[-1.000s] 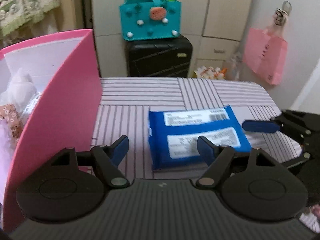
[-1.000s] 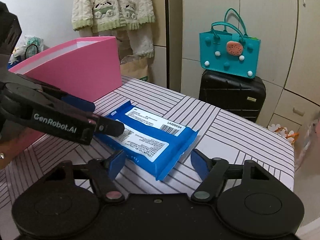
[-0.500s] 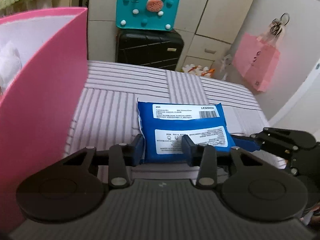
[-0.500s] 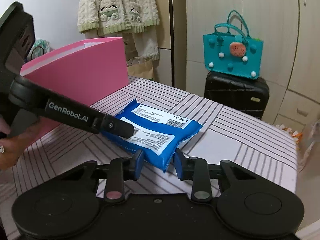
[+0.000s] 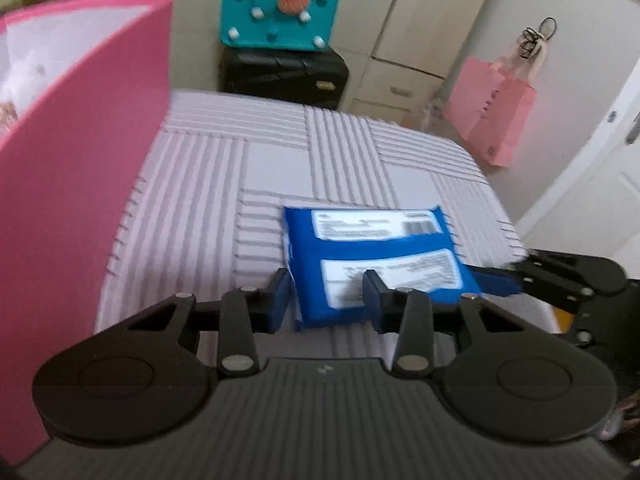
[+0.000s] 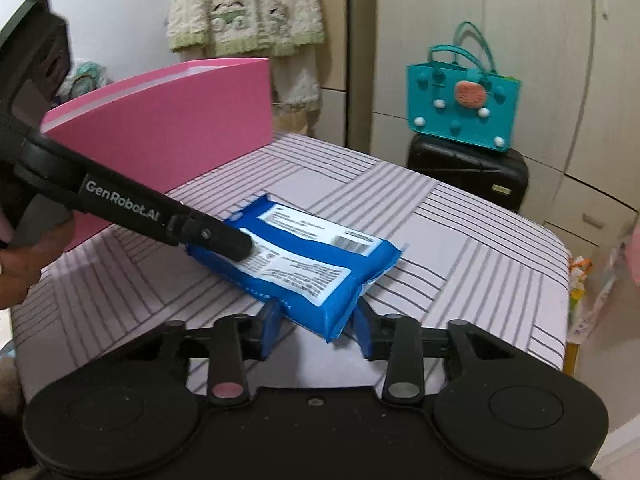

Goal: Organize soft objects
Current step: 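Lift the blue packet with both grippers and carry it over the pink box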

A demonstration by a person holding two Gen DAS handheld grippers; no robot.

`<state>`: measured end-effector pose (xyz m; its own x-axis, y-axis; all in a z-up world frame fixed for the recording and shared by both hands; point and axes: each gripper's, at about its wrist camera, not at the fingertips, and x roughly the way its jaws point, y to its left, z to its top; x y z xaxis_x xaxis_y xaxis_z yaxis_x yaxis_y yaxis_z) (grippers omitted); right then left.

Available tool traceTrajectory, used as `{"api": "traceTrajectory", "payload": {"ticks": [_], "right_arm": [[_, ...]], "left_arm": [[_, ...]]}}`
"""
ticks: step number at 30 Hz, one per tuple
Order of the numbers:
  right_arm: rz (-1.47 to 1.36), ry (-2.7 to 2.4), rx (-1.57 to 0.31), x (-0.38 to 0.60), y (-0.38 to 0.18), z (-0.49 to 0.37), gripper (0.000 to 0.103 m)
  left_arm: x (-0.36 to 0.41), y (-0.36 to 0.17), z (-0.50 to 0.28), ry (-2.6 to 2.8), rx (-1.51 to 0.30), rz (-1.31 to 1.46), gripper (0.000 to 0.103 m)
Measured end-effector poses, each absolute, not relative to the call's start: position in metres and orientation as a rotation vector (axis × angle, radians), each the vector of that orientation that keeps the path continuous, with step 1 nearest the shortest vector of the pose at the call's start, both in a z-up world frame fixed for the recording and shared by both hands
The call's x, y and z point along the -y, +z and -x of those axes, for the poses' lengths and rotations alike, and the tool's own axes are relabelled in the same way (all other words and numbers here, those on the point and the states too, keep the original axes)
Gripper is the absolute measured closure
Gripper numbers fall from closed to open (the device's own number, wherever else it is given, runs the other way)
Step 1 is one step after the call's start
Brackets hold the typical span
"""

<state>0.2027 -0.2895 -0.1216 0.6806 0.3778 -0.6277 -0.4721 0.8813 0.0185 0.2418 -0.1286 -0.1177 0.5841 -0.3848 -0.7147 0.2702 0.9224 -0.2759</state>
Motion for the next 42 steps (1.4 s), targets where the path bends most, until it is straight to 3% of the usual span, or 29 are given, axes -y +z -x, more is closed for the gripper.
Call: {"api": "traceTrajectory", "payload": {"ticks": [2,8,10,15,42], "right_arm": [[0.144,0.457,-0.663,0.293,-0.123,-0.204,0.041],[0.123,0.467,-0.653,0.293,-0.125,-0.209,0.04],[0.074,0.487,-0.655,0.293,-0.125,-0.209,0.051],[0.136,0.457,-0.633,0.274,-0.125,-0.197,0.056],[0.176,0.494,-0.68,0.191,-0.062,-0.081,0.054]], "left_arm": [[0.127,-0.119,-0.244,-0.347,-0.839,0.138,0.062],[0.127,-0.123,-0.249,-0.353,-0.801,0.139,0.061],[0.129,-0.122,-0.247,-0.354,-0.799,0.125,0.065],[0.13,-0.123,-0.239,-0.406,-0.803,0.155,0.067],[0.05,-0.049,-0.109,-0.565,-0.686,-0.033,0.067]]}}
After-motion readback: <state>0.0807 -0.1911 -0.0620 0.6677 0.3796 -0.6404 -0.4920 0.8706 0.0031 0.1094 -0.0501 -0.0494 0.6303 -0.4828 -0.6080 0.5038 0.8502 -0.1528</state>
